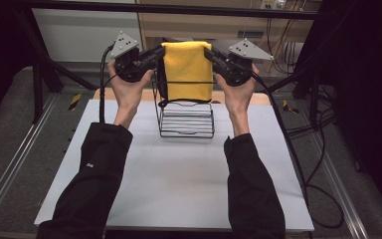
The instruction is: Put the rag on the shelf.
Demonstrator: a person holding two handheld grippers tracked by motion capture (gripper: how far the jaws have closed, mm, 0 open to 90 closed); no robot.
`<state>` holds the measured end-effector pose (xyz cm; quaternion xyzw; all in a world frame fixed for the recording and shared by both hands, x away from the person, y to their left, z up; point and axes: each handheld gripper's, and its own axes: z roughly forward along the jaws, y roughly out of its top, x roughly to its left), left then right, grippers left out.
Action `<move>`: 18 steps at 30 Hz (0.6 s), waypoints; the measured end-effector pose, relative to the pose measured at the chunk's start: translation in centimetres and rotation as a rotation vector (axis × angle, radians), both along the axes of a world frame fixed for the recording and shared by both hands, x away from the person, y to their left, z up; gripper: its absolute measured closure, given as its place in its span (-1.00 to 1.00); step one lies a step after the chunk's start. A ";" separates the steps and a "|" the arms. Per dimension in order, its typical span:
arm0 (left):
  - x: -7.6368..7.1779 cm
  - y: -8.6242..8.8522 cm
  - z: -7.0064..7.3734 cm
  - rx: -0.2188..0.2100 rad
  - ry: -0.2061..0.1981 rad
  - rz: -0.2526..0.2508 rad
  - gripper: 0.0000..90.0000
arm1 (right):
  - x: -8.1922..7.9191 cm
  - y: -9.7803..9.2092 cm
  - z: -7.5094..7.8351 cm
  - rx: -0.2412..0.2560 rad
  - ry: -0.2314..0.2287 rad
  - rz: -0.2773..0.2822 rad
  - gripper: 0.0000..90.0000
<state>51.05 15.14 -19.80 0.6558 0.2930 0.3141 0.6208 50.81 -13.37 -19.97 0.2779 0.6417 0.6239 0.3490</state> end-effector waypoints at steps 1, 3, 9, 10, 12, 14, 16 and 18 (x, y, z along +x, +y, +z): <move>0.0 0.0 0.0 0.000 0.000 0.000 0.77 | 0.0 0.0 0.0 0.000 0.000 0.000 0.84; -0.2 0.1 0.0 0.009 0.007 -0.010 0.77 | -0.3 0.0 -0.2 -0.003 0.006 0.004 0.84; -1.0 0.2 0.0 0.023 0.008 -0.022 0.77 | -1.2 -0.2 -0.3 -0.007 0.022 0.018 0.83; -1.1 0.3 -0.1 0.025 0.011 -0.025 0.77 | -1.5 -0.3 -0.3 -0.016 0.034 0.021 0.83; -1.5 0.3 -0.1 0.027 0.020 -0.034 0.77 | -1.7 -0.4 -0.3 -0.020 0.052 0.021 0.83; -1.7 0.4 -0.1 0.036 0.024 -0.037 0.77 | -2.0 -0.4 -0.4 -0.030 0.064 0.028 0.82; -1.9 0.3 -0.2 0.044 0.031 -0.039 0.77 | -2.3 -0.5 -0.4 -0.035 0.072 0.033 0.82; -2.0 0.4 -0.3 0.051 0.040 -0.041 0.77 | -2.5 -0.5 -0.5 -0.046 0.073 0.034 0.82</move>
